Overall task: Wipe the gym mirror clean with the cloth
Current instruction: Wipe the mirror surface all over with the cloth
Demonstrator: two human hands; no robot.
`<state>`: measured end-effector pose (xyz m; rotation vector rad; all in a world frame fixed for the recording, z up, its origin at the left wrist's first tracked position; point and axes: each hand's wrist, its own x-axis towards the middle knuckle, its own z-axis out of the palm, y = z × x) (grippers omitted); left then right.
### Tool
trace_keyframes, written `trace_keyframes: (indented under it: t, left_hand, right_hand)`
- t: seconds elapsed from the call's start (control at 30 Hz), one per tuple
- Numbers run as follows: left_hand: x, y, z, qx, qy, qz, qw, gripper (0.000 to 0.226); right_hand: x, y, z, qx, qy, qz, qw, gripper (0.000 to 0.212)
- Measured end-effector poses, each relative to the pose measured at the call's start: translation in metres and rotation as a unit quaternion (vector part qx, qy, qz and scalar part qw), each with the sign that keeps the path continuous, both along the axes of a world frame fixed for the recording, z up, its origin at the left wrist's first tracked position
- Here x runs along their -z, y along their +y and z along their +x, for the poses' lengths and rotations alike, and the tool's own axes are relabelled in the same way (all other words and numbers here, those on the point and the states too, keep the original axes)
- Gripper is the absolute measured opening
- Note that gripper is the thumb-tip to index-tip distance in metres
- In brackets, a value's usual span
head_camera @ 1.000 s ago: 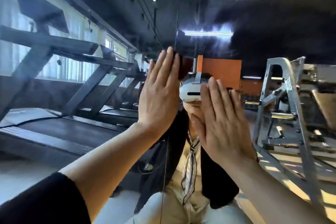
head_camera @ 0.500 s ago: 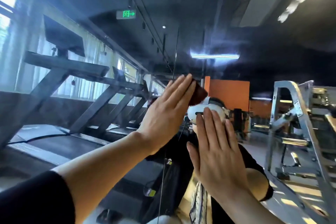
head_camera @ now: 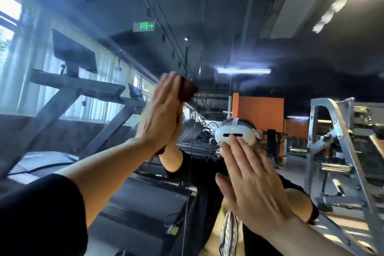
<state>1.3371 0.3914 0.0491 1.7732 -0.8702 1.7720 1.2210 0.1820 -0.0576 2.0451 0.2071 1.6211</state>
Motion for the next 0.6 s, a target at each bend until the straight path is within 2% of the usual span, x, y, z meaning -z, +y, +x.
trace_keyframes:
  t: [0.07, 0.13, 0.33, 0.47, 0.6]
  left_hand:
    - [-0.026, 0.005, -0.001, 0.002, 0.064, -0.125, 0.990, 0.055]
    - [-0.054, -0.013, -0.011, 0.001, 0.078, -0.167, 0.983, 0.056]
    - [-0.088, -0.116, -0.047, -0.008, -0.034, -0.103, 0.994, 0.060]
    - [-0.087, -0.170, -0.076, -0.028, -0.048, -0.071, 0.996, 0.063]
    - [-0.067, -0.207, -0.104, -0.004, -0.081, 0.046, 0.996, 0.063]
  right_hand:
    - [-0.021, -0.023, -0.015, -0.011, -0.011, -0.024, 1.000, 0.062]
    - [-0.042, -0.055, -0.029, 0.014, -0.042, -0.007, 0.999, 0.062]
    - [-0.049, -0.091, -0.033, 0.043, -0.053, 0.035, 0.997, 0.065]
    - [-0.047, -0.087, -0.029, 0.029, -0.048, 0.047, 0.997, 0.066]
    - [-0.049, -0.092, -0.035, -0.015, -0.023, 0.045, 0.999, 0.066]
